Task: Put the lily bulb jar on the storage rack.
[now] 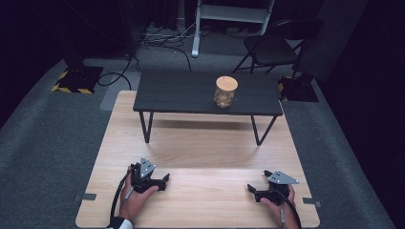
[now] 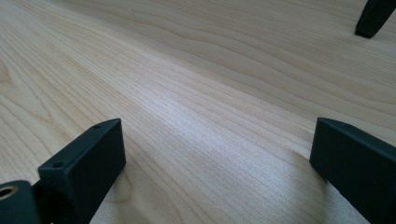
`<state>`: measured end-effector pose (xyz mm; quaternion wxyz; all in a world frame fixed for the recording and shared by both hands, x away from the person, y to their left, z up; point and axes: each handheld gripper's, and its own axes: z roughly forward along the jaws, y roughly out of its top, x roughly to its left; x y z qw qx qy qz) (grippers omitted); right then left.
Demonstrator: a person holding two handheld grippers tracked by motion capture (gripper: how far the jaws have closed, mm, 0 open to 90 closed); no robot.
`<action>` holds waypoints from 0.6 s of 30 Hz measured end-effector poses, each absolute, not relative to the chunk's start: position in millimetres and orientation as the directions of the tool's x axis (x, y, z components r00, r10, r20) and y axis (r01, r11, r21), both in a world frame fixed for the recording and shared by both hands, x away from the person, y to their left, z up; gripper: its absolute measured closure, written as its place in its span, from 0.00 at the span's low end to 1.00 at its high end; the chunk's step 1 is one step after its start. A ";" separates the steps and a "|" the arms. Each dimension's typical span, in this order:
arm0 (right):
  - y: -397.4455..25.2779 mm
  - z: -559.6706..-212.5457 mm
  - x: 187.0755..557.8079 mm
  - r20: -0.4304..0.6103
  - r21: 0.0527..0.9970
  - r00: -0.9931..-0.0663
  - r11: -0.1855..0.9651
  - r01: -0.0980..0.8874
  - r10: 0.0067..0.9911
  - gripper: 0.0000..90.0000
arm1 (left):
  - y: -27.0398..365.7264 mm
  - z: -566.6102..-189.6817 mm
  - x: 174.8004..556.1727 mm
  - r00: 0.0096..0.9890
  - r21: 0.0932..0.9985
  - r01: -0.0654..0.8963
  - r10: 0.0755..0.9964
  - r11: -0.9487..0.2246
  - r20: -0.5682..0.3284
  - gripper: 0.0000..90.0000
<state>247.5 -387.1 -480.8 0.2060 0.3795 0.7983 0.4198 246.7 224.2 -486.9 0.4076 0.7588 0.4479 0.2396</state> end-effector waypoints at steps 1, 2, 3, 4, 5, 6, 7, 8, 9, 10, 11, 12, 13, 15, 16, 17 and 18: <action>-387.1 -480.7 247.4 -0.010 0.826 -0.626 0.359 0.433 0.779 0.03 | 224.2 -486.9 246.7 0.484 0.833 0.484 0.875 -0.266 -0.002 0.01; -387.0 -480.7 247.4 -0.010 0.827 -0.626 0.359 0.434 0.780 0.03 | 224.2 -486.8 246.7 0.484 0.833 0.485 0.875 -0.267 -0.002 0.01; -387.0 -480.7 247.4 -0.010 0.827 -0.626 0.359 0.434 0.780 0.03 | 224.2 -486.8 246.7 0.484 0.833 0.485 0.875 -0.267 -0.001 0.01; -387.0 -480.7 247.4 -0.010 0.826 -0.626 0.359 0.434 0.780 0.03 | 224.2 -486.9 246.7 0.484 0.833 0.484 0.875 -0.266 -0.002 0.01; -386.9 -480.7 247.3 -0.010 0.826 -0.625 0.358 0.434 0.780 0.03 | 224.2 -486.8 246.7 0.484 0.833 0.485 0.875 -0.267 -0.002 0.01; -386.8 -480.7 247.3 -0.010 0.826 -0.625 0.359 0.434 0.781 0.03 | 224.2 -486.9 246.6 0.484 0.833 0.484 0.875 -0.267 -0.001 0.01; -386.9 -480.7 247.3 -0.010 0.826 -0.625 0.358 0.435 0.781 0.03 | 224.2 -486.9 246.6 0.484 0.833 0.484 0.875 -0.267 -0.001 0.01; -386.7 -480.7 247.1 -0.010 0.826 -0.624 0.358 0.435 0.782 0.03 | 224.2 -486.8 246.7 0.484 0.833 0.485 0.875 -0.267 -0.002 0.01; -386.5 -480.7 247.1 -0.010 0.826 -0.623 0.357 0.435 0.783 0.03 | 224.2 -486.9 246.6 0.484 0.833 0.485 0.875 -0.266 -0.002 0.01; -386.4 -480.6 247.0 -0.010 0.826 -0.621 0.356 0.436 0.784 0.03 | 224.2 -486.8 246.6 0.484 0.833 0.485 0.875 -0.267 -0.001 0.00; -386.3 -480.7 246.9 -0.010 0.826 -0.620 0.356 0.437 0.784 0.03 | 224.2 -486.9 246.6 0.484 0.833 0.484 0.875 -0.266 -0.002 0.01; -386.2 -480.7 246.9 -0.010 0.826 -0.620 0.355 0.437 0.785 0.03 | 224.2 -486.8 246.6 0.484 0.833 0.485 0.875 -0.267 -0.001 0.01; -386.2 -480.7 246.9 -0.010 0.826 -0.619 0.355 0.437 0.785 0.03 | 224.2 -486.8 246.7 0.484 0.833 0.485 0.875 -0.267 -0.001 0.01; -386.2 -480.7 246.9 -0.010 0.826 -0.619 0.355 0.437 0.785 0.03 | 224.2 -486.9 246.6 0.484 0.833 0.484 0.875 -0.266 -0.002 0.01; -386.2 -480.7 246.8 -0.010 0.826 -0.619 0.355 0.437 0.785 0.03 | 224.2 -486.9 246.6 0.484 0.833 0.484 0.875 -0.266 -0.002 0.01; -386.2 -480.7 246.8 -0.010 0.826 -0.619 0.355 0.437 0.785 0.03 | 224.3 -486.9 246.6 0.484 0.833 0.484 0.875 -0.266 -0.002 0.01; -386.2 -480.7 246.8 -0.010 0.826 -0.619 0.355 0.437 0.785 0.03 | 224.3 -486.9 246.6 0.484 0.833 0.484 0.875 -0.266 -0.002 0.01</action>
